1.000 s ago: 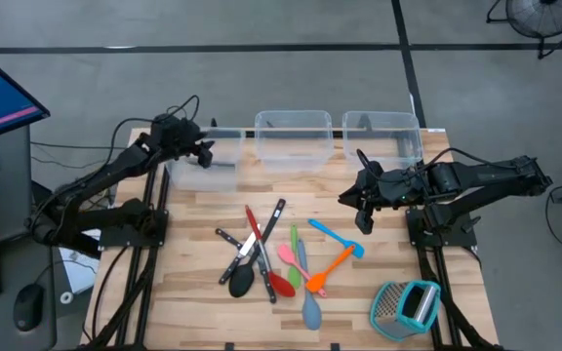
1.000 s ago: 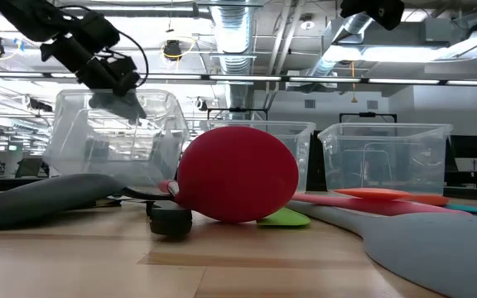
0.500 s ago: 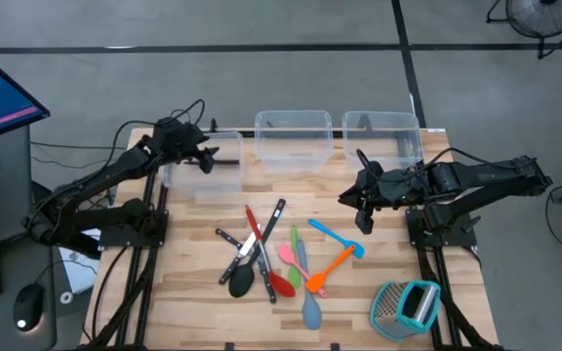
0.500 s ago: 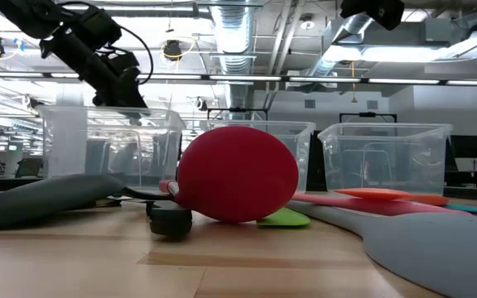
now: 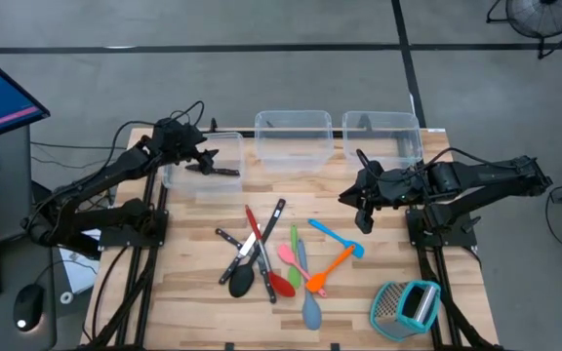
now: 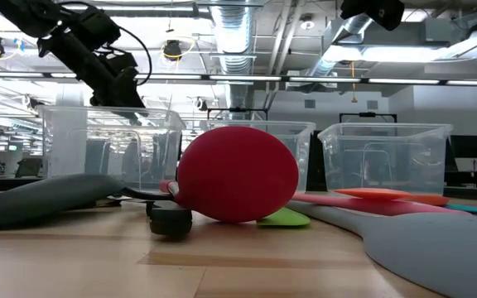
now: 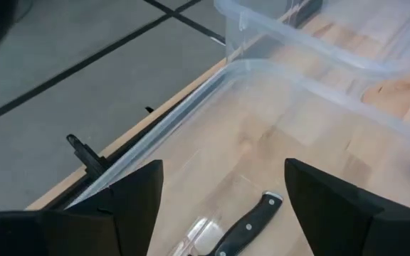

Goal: Pick & Place Kitchen Items
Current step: Put the red serving spoon into the top middle transparent bin

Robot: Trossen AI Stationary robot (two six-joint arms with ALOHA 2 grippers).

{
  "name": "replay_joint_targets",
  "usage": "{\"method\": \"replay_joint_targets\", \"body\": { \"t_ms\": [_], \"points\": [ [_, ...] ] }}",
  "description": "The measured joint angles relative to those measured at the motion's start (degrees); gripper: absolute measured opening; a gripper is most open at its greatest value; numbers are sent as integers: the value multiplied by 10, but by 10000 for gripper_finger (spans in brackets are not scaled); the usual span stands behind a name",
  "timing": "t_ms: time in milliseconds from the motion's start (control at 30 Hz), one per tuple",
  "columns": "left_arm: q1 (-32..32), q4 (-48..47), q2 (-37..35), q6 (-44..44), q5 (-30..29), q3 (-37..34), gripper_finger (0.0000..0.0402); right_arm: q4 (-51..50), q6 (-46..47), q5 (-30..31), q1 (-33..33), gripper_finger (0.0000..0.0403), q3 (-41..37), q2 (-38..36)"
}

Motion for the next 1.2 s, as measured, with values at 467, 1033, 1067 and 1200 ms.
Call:
{"method": "replay_joint_targets", "body": {
  "t_ms": [467, 1033, 1067, 1200],
  "points": [
    [-3, 9, -179, -57, 93, 0, 250, 0, -2, 0, -1, 54, 0, 0],
    [-207, 118, -287, -188, 354, 0, 236, 0, -1, 0, 0, 54, 0, 0],
    [-228, 118, -280, -182, 353, 0, 236, 0, -1, 0, 0, 54, 0, 0],
    [-309, 121, -249, -169, 325, 0, 233, 0, -1, 0, 0, 54, 0, 0]
  ]
}}
